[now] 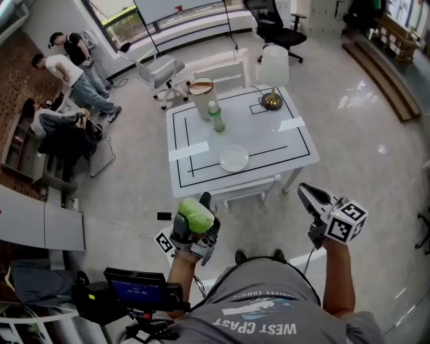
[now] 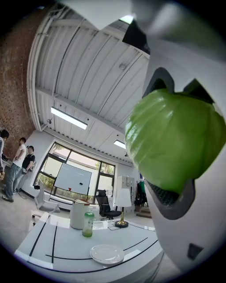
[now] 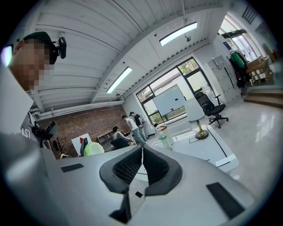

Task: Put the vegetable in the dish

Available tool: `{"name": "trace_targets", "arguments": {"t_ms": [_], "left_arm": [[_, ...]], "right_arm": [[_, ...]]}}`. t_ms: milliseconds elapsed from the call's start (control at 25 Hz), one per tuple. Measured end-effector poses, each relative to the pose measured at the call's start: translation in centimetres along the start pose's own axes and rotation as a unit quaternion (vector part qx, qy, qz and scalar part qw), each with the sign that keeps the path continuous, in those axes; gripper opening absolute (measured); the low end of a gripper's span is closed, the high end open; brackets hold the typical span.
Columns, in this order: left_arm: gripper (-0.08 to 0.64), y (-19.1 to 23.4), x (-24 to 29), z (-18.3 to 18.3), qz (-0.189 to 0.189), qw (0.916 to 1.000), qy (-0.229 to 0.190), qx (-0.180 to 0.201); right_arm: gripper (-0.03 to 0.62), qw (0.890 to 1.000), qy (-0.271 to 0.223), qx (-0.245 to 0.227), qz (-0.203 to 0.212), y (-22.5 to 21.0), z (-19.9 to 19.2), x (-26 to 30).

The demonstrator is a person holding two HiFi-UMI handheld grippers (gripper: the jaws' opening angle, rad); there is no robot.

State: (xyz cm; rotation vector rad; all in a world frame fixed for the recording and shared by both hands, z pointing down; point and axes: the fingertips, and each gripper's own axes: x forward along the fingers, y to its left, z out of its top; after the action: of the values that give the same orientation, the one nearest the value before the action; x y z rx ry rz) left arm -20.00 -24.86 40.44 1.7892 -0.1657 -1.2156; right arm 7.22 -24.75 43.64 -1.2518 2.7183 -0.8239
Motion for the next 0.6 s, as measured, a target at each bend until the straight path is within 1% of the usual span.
{"name": "trace_targets", "arguments": {"t_ms": [200, 360, 600], "left_arm": [[0.549, 0.4, 0.5, 0.6, 0.002, 0.9999, -0.01, 0.003], [0.549, 1.6, 0.3, 0.4, 0.01, 0.9996, -0.025, 0.002], [0.549, 2.2, 0.9, -0.6, 0.023, 0.9992, -0.032, 0.0]], "right_arm": [[0.009, 1.0, 0.009, 0.002, 0.009, -0.4, 0.6, 0.9], [0.009, 1.0, 0.014, 0.003, 0.015, -1.5, 0.7, 1.3], [0.009, 0.999, 0.024, 0.028, 0.018, -3.3, 0.3, 1.5]]}}
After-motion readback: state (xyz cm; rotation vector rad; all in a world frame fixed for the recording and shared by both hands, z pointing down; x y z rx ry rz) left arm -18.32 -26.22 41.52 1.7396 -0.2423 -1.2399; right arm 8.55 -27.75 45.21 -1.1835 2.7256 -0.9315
